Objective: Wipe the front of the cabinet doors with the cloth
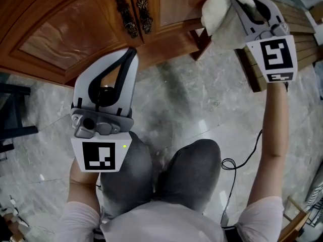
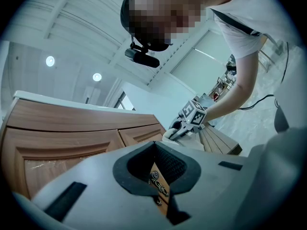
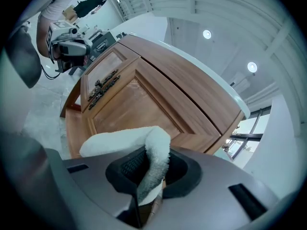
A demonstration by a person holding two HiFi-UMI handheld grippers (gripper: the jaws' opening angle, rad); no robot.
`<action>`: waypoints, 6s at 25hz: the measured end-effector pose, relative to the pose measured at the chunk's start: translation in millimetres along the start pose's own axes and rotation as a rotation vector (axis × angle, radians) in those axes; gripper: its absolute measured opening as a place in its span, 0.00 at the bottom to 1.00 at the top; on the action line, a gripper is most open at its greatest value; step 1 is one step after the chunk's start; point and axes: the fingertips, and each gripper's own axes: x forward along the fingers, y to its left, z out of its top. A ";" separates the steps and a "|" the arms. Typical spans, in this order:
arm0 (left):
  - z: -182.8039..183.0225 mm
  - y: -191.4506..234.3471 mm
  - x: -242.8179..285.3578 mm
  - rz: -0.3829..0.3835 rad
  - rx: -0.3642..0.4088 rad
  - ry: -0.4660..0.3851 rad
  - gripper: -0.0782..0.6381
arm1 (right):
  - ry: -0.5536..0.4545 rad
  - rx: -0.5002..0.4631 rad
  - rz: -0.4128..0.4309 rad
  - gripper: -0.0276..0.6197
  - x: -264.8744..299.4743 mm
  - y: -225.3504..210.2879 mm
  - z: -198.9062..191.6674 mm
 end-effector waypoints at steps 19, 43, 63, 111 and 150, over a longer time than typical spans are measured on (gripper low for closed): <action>3.7 -13.2 -2.7 -0.046 0.043 0.013 0.13 | 0.132 0.030 -0.068 0.16 -29.7 -30.9 -60.2; -35.7 23.6 -52.0 0.009 0.028 0.059 0.13 | -0.208 -0.011 0.281 0.16 22.8 184.2 106.1; -42.6 19.7 -54.0 0.005 0.030 0.067 0.13 | -0.058 0.025 0.132 0.16 32.5 132.0 31.2; -91.6 -24.0 -14.0 -0.132 0.016 0.087 0.13 | 0.227 0.030 -0.100 0.16 -2.6 32.8 -131.7; 230.7 158.8 4.4 -0.221 -0.349 0.372 0.13 | 0.425 0.748 -0.109 0.16 -254.9 -128.8 146.1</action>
